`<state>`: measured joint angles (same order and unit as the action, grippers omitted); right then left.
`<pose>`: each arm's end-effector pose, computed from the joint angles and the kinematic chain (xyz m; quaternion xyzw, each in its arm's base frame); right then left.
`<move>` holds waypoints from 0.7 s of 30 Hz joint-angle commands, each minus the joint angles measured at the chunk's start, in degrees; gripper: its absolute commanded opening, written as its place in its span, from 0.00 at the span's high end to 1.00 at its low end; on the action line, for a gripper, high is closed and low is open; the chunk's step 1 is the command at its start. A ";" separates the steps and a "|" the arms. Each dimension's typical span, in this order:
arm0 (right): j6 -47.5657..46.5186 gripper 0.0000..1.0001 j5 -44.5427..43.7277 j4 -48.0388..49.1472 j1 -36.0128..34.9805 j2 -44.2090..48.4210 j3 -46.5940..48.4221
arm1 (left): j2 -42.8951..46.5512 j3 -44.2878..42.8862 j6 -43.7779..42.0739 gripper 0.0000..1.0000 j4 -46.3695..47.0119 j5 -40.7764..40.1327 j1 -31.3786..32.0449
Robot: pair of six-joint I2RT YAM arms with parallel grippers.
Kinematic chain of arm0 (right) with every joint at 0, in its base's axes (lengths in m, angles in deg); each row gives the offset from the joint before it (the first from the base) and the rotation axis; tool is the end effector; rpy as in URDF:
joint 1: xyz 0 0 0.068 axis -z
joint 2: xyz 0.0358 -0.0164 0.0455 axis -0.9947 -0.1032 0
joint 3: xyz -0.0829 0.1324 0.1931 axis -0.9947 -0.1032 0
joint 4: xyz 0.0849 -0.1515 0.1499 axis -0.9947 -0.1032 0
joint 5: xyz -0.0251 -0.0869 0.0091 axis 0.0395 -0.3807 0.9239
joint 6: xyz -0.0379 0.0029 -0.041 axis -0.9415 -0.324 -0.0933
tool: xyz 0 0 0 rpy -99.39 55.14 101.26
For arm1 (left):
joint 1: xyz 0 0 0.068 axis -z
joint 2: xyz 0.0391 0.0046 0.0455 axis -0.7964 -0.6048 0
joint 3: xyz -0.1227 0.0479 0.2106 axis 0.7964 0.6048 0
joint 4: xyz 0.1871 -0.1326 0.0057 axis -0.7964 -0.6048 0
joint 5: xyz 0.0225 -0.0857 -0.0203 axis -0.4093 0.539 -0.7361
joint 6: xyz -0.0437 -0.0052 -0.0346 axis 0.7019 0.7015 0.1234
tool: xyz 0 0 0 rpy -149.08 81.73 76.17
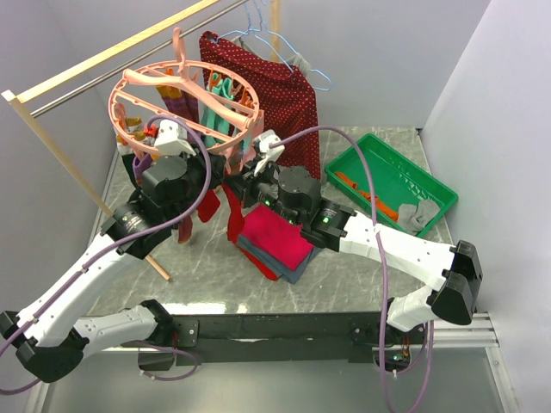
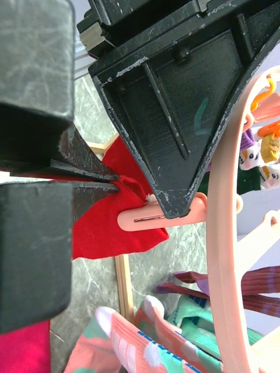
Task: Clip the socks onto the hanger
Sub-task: Clamp the sock onto the hanger.
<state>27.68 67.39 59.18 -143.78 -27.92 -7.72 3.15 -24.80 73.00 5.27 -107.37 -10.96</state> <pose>0.1641 0.2696 0.3808 -0.2164 0.6665 0.3907 0.5969 0.1562 -0.1155 0.4075 -0.1125 0.7479 -0.2470 0.6058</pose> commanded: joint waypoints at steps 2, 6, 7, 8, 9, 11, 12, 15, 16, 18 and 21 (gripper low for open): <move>-0.74 1.00 -0.45 2.50 -0.41 0.19 2.16 | 1.19 0.33 -0.44 0.65 1.91 -1.13 0.28; -0.57 0.86 -0.63 2.59 -0.42 0.37 1.81 | 1.81 -0.11 -0.53 0.46 1.65 -1.39 0.36; -0.48 0.80 -0.54 2.59 -0.41 0.63 1.81 | 1.98 -0.37 -0.61 0.45 1.56 -1.39 0.28; -0.48 0.70 -0.63 2.67 -0.41 0.72 1.63 | 2.16 -0.55 -0.79 0.45 1.30 -1.30 0.36; -0.48 0.65 -0.71 2.68 -0.41 0.89 1.63 | 2.25 -0.72 -0.70 0.42 1.12 -1.21 0.28; -0.83 0.52 -1.15 2.24 -0.42 1.60 1.54 | 2.51 -1.69 -0.53 0.32 -0.19 -0.86 0.28; -1.18 0.49 -1.76 1.97 -0.50 2.03 1.46 | 2.69 -2.21 -0.53 0.28 -0.63 -0.60 0.28; -2.23 0.35 -4.13 1.18 -0.42 4.40 0.32 | 4.26 -3.79 -0.35 0.15 -2.22 -0.69 0.28; -2.85 0.32 -5.01 0.66 -0.41 6.15 -0.12 | 4.88 -3.97 -0.44 0.05 -2.92 -0.95 0.28; -5.13 0.22 -7.56 -0.13 -0.33 8.27 -1.70 | 7.07 -4.59 -0.79 0.03 -3.89 -1.47 0.36; -9.08 0.06 -14.06 -2.85 0.20 13.27 -4.25 | 10.59 -5.64 -2.02 0.04 -6.96 -4.19 0.28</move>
<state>24.20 62.16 57.34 -143.84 -22.33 -9.94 8.82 -26.31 72.78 1.14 -108.20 -10.81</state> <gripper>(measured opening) 0.873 0.966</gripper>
